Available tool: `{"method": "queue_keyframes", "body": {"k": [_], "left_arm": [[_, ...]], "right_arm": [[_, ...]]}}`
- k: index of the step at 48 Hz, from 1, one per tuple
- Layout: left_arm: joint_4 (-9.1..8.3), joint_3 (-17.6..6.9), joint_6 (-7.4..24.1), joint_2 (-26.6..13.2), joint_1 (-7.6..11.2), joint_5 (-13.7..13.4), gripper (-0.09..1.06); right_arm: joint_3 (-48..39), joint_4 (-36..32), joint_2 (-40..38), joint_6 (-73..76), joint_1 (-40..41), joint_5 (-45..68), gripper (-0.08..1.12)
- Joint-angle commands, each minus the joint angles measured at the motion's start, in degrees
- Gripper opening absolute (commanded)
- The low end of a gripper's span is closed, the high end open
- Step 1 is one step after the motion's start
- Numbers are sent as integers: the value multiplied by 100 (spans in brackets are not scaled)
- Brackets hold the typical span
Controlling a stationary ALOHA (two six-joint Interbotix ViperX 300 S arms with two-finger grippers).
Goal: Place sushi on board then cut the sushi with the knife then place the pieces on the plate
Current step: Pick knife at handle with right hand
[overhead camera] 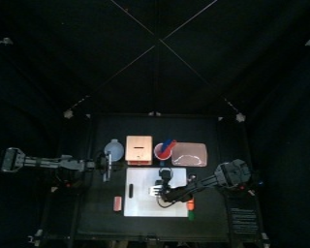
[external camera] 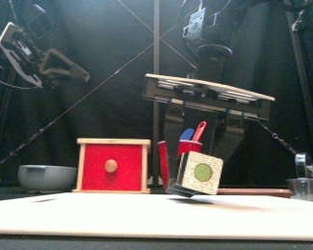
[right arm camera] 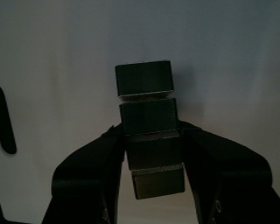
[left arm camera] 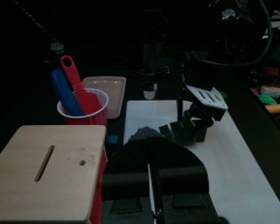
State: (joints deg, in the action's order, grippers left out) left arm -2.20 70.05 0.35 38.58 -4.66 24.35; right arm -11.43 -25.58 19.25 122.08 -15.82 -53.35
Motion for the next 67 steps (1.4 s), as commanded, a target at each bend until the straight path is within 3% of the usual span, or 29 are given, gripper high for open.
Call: {"method": "queue_keyframes", "body": {"k": [1,22,35,49,67], "left_arm": [[-9,-62,9,9,-18,18,-2],[-9,-53,9,44,-44,-9,-2],[-9,-35,9,44,-44,-9,-2],[0,-35,0,44,-44,-9,-2],[9,-35,9,62,-44,-9,-2]], "right_arm": [[229,35,-70,18,-9,-88,65],[343,88,70,0,-53,-149,86],[229,-88,-193,-114,-88,-316,87],[-255,-747,-1187,-967,-53,-316,87],[-1055,-571,-2522,-3393,765,141,87]]}}
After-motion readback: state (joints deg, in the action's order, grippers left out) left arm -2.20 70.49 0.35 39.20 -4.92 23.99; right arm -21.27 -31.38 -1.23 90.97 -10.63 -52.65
